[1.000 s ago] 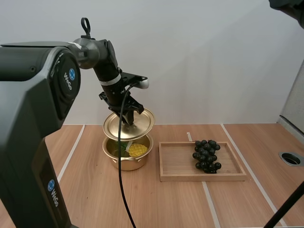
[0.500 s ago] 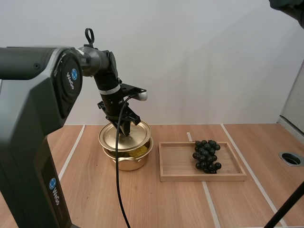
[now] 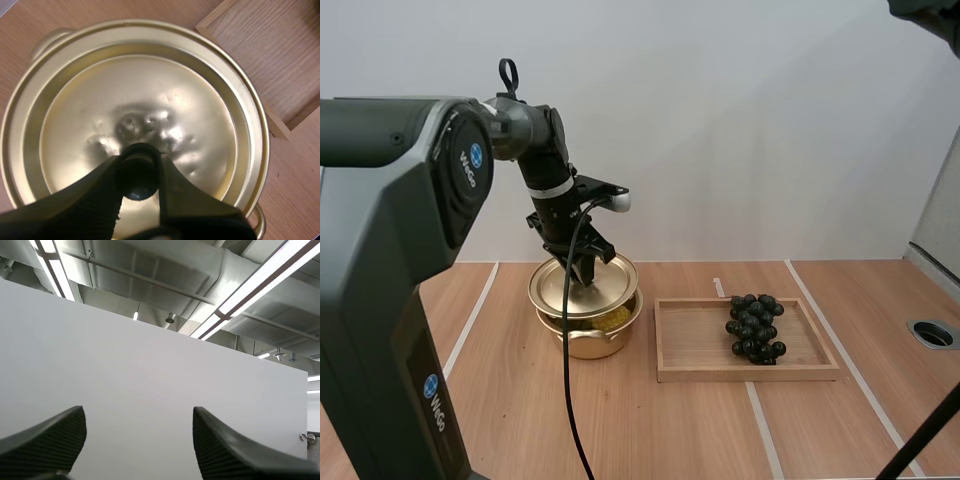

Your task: Open the pot, put the pineapple inside, and close it

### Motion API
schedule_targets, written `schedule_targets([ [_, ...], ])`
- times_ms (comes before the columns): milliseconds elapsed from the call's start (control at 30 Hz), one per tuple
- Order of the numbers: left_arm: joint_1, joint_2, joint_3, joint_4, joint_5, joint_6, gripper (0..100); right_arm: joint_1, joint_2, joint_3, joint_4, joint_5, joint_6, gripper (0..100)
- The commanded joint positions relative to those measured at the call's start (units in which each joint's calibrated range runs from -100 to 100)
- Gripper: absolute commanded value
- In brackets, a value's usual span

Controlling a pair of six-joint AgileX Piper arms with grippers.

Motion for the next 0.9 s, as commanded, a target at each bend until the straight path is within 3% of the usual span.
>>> schedule_targets([
  [0,0.0,-0.3,0.1,-1.1,0.0,0.1,0,-0.3,-0.5,-0.3,0.0,-0.1,-0.5,100],
  [867,0.0,2.6,4.1,-1.4,0.0,0.5,0,-0.3,-0.5,-0.3,0.0,3.7,-0.4,100],
])
